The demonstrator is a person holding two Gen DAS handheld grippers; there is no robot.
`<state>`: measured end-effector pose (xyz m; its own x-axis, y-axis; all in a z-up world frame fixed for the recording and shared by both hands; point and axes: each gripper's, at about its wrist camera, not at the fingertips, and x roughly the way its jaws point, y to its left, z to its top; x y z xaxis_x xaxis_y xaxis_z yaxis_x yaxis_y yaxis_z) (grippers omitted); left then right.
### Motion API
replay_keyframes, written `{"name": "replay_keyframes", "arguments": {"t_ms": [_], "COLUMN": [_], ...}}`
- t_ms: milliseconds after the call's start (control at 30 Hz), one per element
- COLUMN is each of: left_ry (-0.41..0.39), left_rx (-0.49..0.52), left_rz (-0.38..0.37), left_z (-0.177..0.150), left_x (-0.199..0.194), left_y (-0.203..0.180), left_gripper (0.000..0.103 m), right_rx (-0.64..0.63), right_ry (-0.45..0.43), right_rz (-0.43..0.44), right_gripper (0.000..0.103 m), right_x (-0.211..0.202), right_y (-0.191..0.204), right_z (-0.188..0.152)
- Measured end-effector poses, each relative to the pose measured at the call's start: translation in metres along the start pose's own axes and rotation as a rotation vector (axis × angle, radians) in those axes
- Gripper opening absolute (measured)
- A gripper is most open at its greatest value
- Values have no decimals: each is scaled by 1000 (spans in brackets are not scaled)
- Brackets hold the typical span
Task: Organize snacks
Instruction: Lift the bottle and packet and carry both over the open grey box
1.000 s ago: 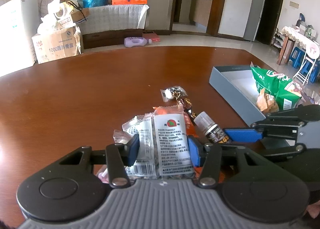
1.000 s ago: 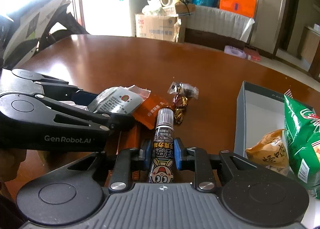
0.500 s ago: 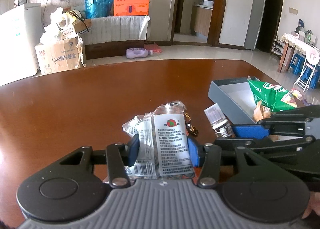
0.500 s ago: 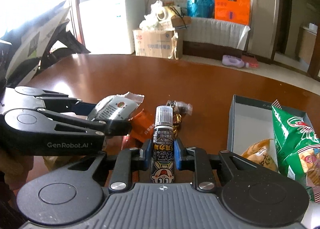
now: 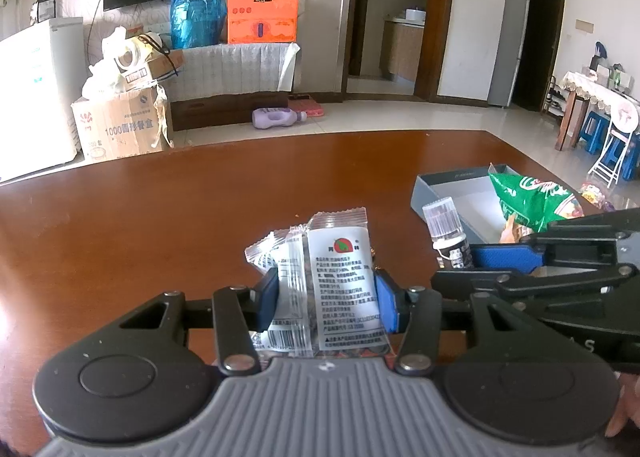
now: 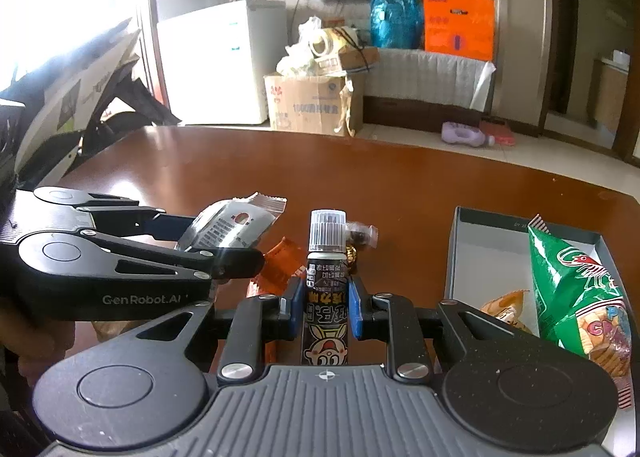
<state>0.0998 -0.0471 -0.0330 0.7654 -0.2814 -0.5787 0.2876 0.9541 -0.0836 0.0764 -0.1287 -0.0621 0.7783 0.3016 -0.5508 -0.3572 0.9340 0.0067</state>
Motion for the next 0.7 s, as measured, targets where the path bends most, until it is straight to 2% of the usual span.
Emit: {"name": "replay_keyframes", "arguments": {"t_ms": [700], "left_ry": [-24], "left_rx": [11], "left_rz": [-18], "left_z": [9], "left_x": [-5], "left_y": [-16], "left_gripper": [48], "right_rx": [36], "right_ry": [-71], "right_rz": [-26], "right_gripper": [25], "right_x": [-33], "right_y": [-21], "right_z": [7]}}
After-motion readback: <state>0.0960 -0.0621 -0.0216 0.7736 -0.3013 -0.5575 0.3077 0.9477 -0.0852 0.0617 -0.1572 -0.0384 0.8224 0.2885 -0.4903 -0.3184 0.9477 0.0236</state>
